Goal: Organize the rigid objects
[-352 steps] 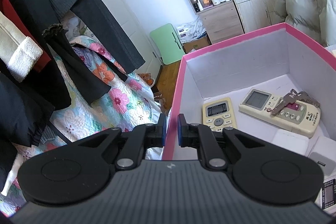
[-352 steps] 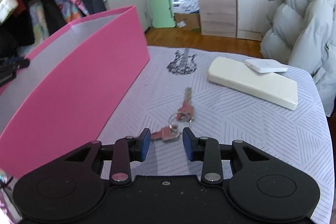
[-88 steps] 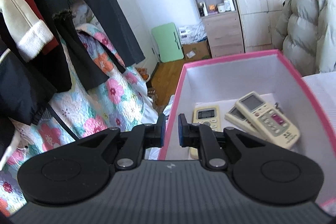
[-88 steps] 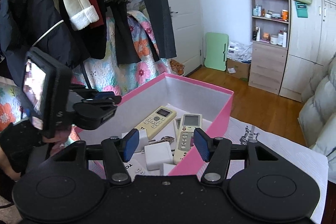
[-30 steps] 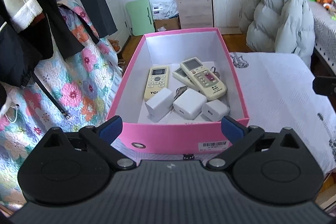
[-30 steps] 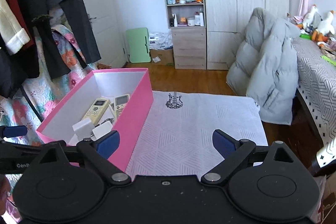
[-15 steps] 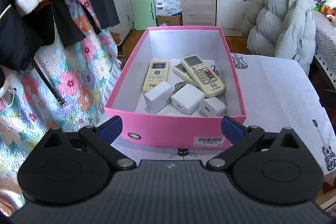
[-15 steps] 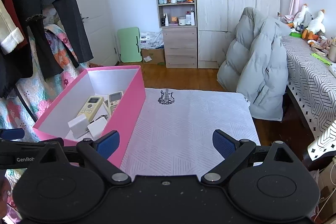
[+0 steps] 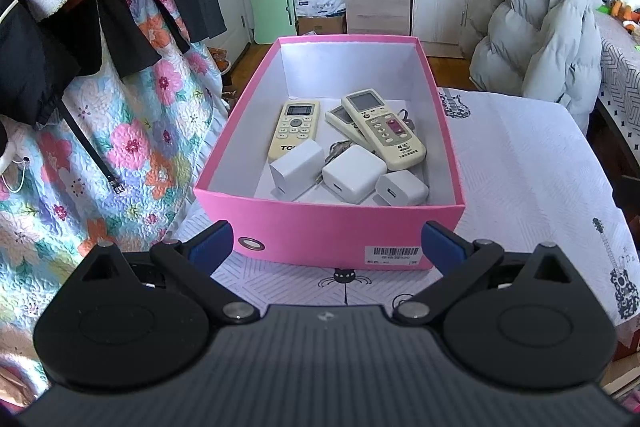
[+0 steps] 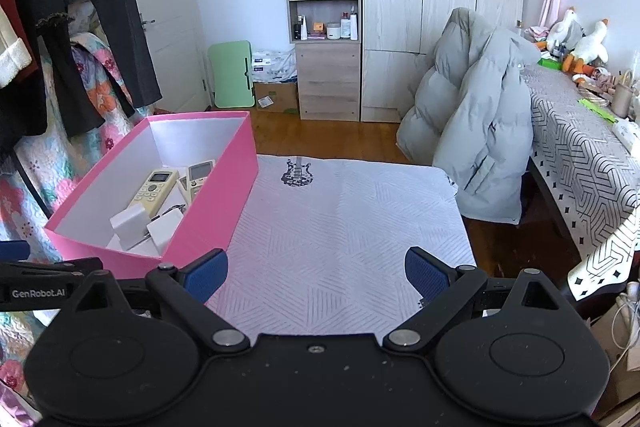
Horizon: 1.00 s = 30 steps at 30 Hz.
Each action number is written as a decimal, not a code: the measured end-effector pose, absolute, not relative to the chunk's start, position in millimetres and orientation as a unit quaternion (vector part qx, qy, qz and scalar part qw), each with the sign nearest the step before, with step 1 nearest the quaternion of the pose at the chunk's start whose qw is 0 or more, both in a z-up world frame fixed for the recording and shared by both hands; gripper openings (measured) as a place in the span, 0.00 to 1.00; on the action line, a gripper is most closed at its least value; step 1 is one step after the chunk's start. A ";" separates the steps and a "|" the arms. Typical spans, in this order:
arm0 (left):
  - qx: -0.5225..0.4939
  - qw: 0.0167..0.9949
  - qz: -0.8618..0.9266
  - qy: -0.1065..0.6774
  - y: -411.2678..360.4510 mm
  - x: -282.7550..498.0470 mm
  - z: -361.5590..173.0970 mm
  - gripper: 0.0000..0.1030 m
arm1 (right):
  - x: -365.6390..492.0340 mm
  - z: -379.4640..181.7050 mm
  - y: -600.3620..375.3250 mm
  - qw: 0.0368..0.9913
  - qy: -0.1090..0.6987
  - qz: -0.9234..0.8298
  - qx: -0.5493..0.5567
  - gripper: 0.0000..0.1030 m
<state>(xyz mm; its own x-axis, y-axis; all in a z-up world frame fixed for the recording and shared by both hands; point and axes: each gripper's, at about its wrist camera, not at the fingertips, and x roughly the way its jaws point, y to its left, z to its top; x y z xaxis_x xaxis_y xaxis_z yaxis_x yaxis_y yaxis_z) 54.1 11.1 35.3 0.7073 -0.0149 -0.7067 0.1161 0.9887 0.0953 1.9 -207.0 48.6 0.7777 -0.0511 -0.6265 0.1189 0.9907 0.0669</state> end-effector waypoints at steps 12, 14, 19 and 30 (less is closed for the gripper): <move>0.066 0.922 -0.033 0.380 10.8 54.1 35.4 0.99 | 0.7 48.0 -207.9 0.941 0.331 -0.046 0.049 0.94; 0.067 0.922 -0.034 0.380 10.4 53.5 35.4 0.99 | 0.8 47.7 -208.0 0.941 0.331 -0.046 0.050 0.94; 0.069 0.923 -0.035 0.378 9.2 51.8 35.1 0.99 | 0.7 46.2 -209.1 0.941 0.331 -0.045 0.049 0.94; 0.079 0.925 -0.036 0.371 8.5 50.2 34.7 0.99 | 3.4 39.3 -213.8 0.938 0.339 -0.052 0.051 0.94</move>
<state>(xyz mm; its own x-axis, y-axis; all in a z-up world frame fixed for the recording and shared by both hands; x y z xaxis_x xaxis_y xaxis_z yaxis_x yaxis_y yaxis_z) 50.2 8.5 34.7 0.7220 -0.0083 -0.6919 0.1258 0.9848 0.1195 3.4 -213.8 39.3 0.7643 -0.0624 -0.6419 0.1317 0.9894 0.0606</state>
